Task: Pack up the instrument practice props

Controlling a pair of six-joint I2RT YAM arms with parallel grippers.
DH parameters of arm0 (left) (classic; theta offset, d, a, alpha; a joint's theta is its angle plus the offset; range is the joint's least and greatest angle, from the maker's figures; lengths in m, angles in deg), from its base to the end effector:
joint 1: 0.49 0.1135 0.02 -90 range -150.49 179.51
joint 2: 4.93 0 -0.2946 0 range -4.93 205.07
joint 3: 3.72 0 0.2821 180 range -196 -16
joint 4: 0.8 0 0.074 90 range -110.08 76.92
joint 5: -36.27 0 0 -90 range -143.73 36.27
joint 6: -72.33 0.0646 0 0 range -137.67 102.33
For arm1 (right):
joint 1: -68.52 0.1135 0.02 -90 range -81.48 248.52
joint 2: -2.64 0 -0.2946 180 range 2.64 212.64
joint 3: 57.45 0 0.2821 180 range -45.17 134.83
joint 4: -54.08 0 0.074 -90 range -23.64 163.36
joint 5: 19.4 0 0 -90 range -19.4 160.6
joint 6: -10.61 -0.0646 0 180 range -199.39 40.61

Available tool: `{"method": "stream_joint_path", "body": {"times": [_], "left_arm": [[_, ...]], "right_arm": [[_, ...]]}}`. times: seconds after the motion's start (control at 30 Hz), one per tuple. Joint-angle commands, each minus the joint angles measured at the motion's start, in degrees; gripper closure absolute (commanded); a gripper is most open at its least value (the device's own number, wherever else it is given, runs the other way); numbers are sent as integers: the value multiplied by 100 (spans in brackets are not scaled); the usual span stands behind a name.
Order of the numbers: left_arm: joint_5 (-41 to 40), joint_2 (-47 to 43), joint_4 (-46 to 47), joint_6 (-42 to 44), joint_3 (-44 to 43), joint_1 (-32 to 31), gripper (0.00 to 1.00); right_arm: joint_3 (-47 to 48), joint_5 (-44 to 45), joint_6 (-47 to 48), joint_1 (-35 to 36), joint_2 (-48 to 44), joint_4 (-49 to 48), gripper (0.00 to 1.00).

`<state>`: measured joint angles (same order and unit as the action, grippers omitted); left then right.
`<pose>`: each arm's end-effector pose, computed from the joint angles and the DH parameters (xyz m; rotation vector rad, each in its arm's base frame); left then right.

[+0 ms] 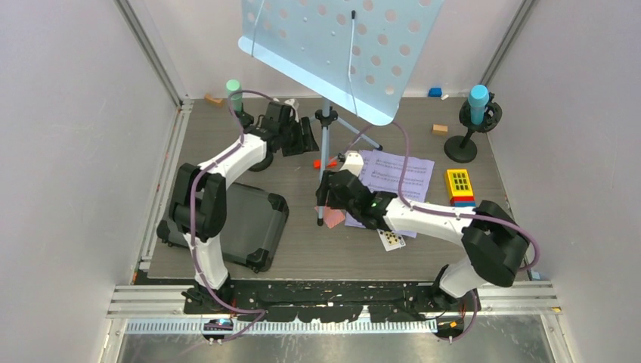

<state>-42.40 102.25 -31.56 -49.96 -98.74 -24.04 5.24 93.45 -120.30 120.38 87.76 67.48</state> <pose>0.4380 -0.2048 0.2420 -0.0798 2.4121 -0.7032 0.2445 0.2708 0.2212 0.0162 2.1834 0.5014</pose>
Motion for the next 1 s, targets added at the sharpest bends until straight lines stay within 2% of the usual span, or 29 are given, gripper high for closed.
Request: {"method": "stream_joint_path", "body": {"times": [0.0, 0.2, 0.53, 0.7, 0.77, 0.9, 0.97], "left_arm": [[399, 205, 49, 128, -344, -9, 40], [247, -167, -24, 299, 34, 12, 40], [194, -1837, 348, 42, 1357, 38, 37], [178, -2945, 894, 98, 2198, 6, 28], [-16, -3398, 1228, 190, 2556, -138, 20], [-915, -3935, 1785, 677, 2871, -795, 8], [-1460, -3981, 2099, 949, 2911, -1168, 6]], "right_arm": [[344, -54, -206, 376, 320, -716, 38], [175, 130, -33, 440, 197, -705, 35], [-563, 779, 252, 204, -1651, 96, 33], [-943, 813, 206, -73, -2404, 545, 33], [-1097, 827, 138, -165, -2731, 645, 33], [-1374, 808, 3, -299, -3378, 759, 33], [-1432, 800, -31, -329, -3549, 829, 33]]}}
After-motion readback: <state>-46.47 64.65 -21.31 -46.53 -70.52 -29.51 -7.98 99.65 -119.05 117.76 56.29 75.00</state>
